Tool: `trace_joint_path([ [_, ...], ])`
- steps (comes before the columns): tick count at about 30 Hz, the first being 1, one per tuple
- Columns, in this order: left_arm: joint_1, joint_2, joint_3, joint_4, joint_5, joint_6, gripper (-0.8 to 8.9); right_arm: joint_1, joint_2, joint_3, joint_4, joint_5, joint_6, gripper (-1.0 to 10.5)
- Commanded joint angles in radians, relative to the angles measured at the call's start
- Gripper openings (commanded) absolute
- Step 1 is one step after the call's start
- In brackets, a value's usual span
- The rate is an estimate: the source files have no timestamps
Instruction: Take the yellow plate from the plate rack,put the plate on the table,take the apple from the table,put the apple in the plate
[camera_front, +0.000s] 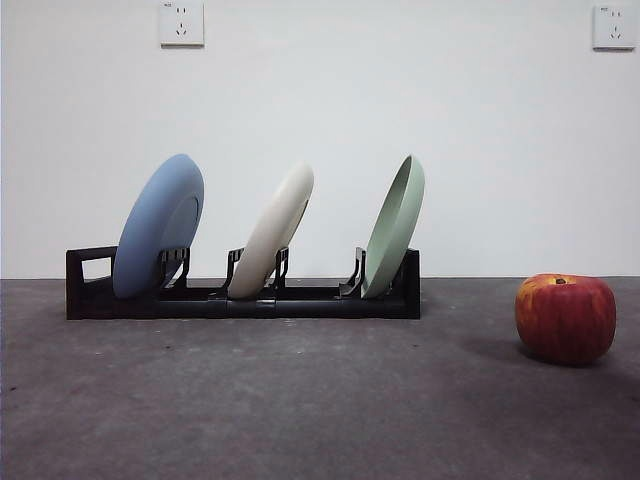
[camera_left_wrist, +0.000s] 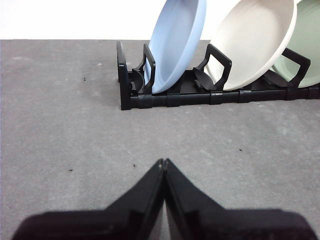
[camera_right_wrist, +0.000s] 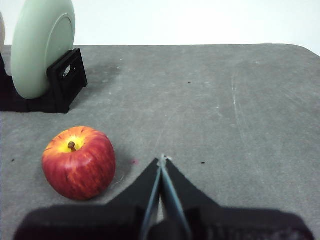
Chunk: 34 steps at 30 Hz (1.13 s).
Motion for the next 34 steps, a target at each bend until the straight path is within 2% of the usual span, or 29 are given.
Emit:
trace_joint_path([
  [1, 0.002, 0.001, -0.010, 0.007, 0.000, -0.016, -0.04, 0.000, -0.002, -0.005, 0.014, -0.007, 0.012, 0.0],
  [6, 0.002, 0.001, 0.014, 0.006, 0.003, -0.078, -0.06, 0.000, -0.002, 0.023, 0.038, -0.010, 0.116, -0.1],
  [9, 0.002, 0.002, 0.057, -0.006, 0.029, -0.085, -0.07, 0.000, 0.000, 0.070, 0.038, -0.017, 0.163, -0.1],
  [15, 0.002, 0.034, 0.181, -0.030, 0.056, -0.185, -0.06, 0.000, 0.051, 0.200, 0.030, -0.043, 0.192, -0.1],
  [17, 0.002, 0.054, 0.238, -0.068, 0.059, -0.190, -0.07, 0.000, 0.083, 0.250, 0.011, -0.063, 0.193, -0.1],
  [20, 0.002, 0.098, 0.329, -0.127, 0.088, -0.189, -0.07, 0.000, 0.156, 0.365, -0.095, -0.095, 0.192, -0.1],
  [23, 0.002, 0.156, 0.426, -0.180, 0.158, -0.180, -0.07, 0.000, 0.242, 0.484, -0.216, -0.129, 0.174, -0.1],
  [28, 0.002, 0.265, 0.584, -0.284, 0.257, -0.172, -0.06, 0.000, 0.388, 0.684, -0.423, -0.202, 0.096, -0.1],
  [34, 0.000, 0.387, 0.753, -0.460, 0.336, -0.090, -0.06, 0.000, 0.526, 0.873, -0.635, -0.261, 0.009, -0.1],
])
